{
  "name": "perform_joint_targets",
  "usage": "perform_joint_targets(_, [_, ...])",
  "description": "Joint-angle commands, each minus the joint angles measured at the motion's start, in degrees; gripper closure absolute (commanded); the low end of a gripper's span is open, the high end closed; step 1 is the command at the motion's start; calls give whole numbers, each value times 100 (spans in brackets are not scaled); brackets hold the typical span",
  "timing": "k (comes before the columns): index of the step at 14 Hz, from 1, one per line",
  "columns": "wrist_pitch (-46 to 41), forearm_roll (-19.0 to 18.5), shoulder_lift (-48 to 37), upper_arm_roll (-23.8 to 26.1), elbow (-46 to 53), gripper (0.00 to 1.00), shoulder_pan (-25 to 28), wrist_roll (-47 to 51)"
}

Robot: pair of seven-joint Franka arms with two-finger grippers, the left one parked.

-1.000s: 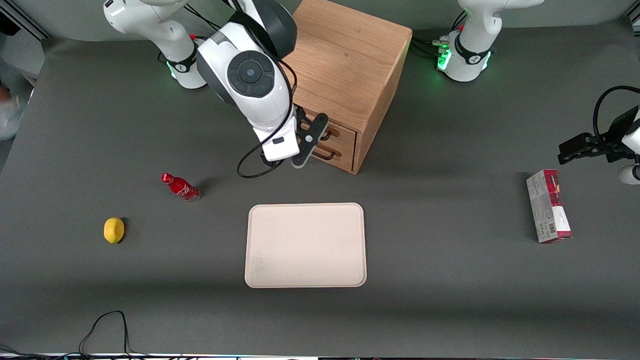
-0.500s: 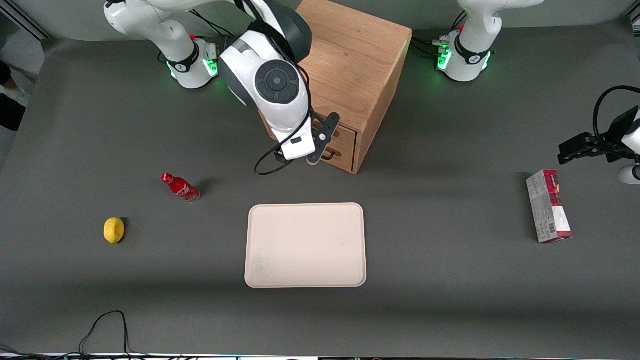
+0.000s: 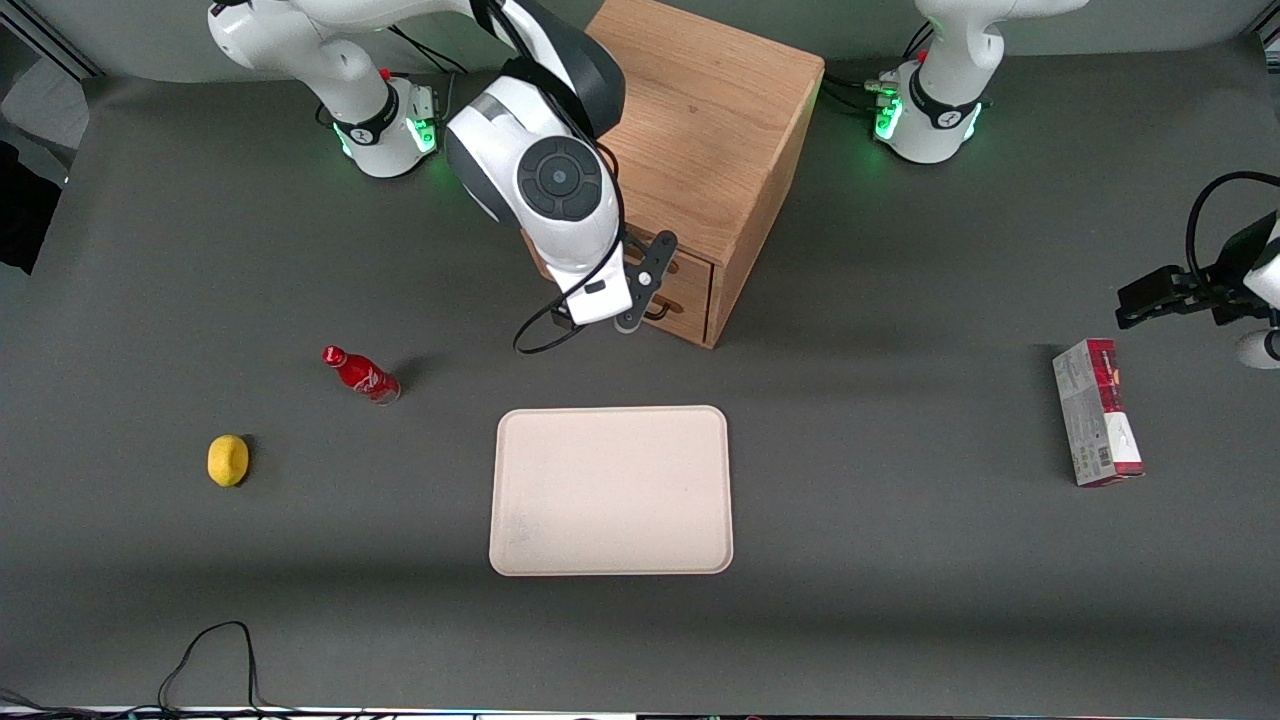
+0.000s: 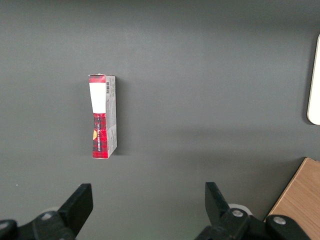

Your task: Open upper drawer

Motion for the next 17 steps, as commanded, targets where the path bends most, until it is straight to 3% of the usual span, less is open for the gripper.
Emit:
perform_joint_targets(1, [184, 174, -280, -41, -398, 0, 17, -151])
perform_joint_targets(17, [403, 174, -184, -85, -390, 0, -132, -178])
